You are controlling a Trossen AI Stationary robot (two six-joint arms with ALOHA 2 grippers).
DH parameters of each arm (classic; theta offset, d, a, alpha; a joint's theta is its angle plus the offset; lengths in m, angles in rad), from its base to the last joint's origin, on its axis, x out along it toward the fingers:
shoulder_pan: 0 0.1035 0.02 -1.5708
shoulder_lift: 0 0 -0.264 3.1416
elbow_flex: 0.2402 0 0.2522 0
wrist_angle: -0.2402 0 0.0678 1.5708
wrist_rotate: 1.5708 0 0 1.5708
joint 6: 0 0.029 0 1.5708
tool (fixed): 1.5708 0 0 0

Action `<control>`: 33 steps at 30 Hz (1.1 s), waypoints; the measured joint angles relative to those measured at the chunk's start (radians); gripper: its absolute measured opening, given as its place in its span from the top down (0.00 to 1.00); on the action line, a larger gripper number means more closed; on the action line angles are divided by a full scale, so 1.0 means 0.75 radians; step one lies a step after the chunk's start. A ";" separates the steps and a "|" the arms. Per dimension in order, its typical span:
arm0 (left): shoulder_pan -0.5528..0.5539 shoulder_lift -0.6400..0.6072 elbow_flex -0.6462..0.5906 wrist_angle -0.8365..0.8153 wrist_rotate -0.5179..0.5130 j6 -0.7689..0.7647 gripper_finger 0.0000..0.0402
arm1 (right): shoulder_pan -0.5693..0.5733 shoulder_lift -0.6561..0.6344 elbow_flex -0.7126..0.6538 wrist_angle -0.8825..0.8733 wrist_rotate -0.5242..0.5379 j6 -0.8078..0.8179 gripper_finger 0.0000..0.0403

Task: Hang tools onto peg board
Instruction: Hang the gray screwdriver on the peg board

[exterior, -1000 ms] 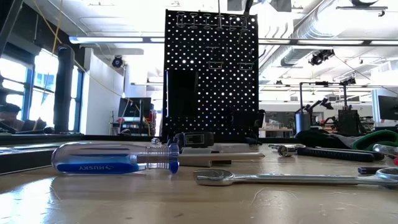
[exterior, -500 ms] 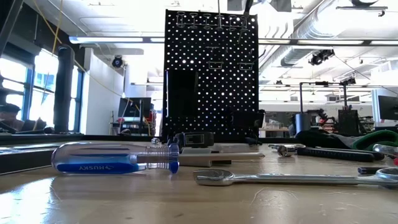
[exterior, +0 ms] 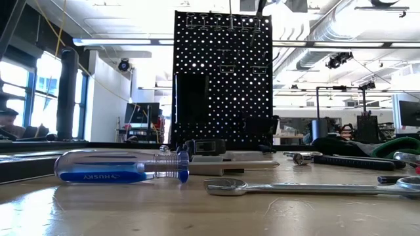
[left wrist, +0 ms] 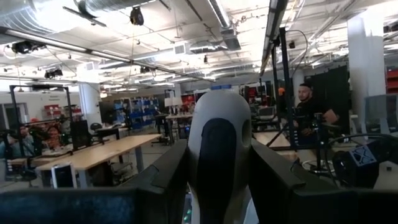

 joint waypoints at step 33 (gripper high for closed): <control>0.017 0.032 0.063 -0.120 0.061 -0.030 0.69 | -0.001 -0.001 0.000 -0.011 0.000 -0.003 0.55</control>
